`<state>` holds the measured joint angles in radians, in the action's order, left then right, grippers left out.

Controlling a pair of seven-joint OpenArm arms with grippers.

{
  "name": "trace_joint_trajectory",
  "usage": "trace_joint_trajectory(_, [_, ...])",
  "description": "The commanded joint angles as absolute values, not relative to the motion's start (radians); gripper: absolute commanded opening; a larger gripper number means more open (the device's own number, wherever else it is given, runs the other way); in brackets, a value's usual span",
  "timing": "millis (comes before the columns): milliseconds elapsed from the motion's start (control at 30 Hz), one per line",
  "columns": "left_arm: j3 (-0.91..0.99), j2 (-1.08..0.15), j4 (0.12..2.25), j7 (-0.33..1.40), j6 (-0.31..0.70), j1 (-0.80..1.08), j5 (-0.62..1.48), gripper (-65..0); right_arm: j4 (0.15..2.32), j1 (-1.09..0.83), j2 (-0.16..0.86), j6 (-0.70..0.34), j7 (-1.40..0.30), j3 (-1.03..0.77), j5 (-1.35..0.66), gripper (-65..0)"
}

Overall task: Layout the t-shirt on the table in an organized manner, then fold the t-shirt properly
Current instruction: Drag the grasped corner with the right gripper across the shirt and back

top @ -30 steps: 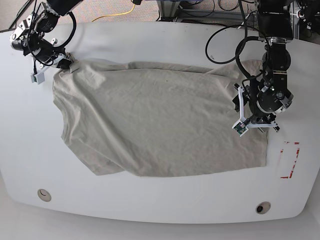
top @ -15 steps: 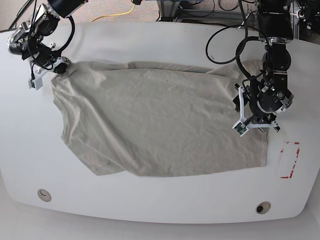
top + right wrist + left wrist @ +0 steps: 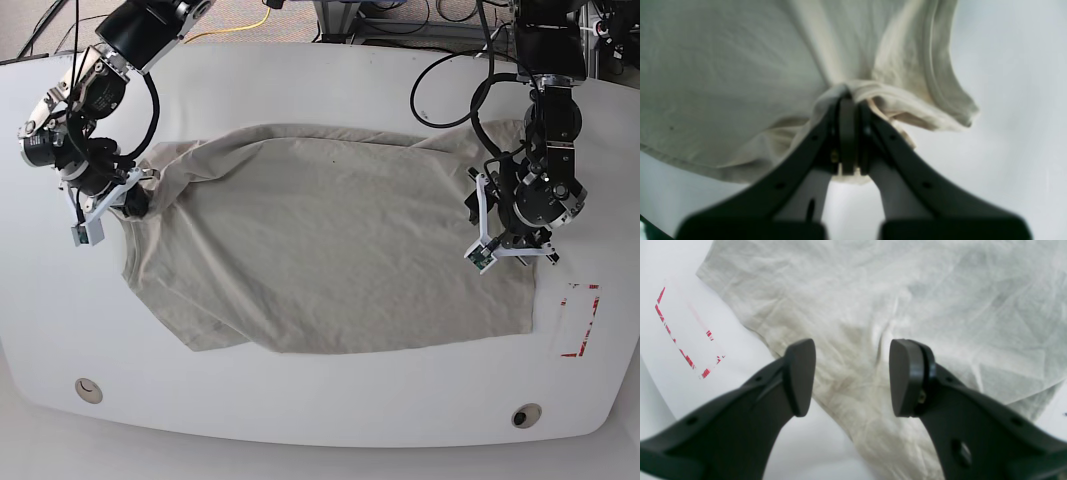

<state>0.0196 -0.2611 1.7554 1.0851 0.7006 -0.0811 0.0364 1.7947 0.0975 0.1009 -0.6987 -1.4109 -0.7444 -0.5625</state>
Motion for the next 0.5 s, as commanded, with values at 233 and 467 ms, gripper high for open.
trace_joint_trajectory(233, [0.025,-0.269,1.776,1.078,0.698,-0.099,0.038,-33.2,1.796,0.232,0.082,-0.673,-1.396,-0.63,-0.573,-64.2])
trace_joint_trajectory(467, [0.025,-0.269,1.776,1.078,0.698,-0.099,0.038,-33.2,1.649,0.3,0.073,-0.631,-1.362,-0.559,-0.573,-63.6])
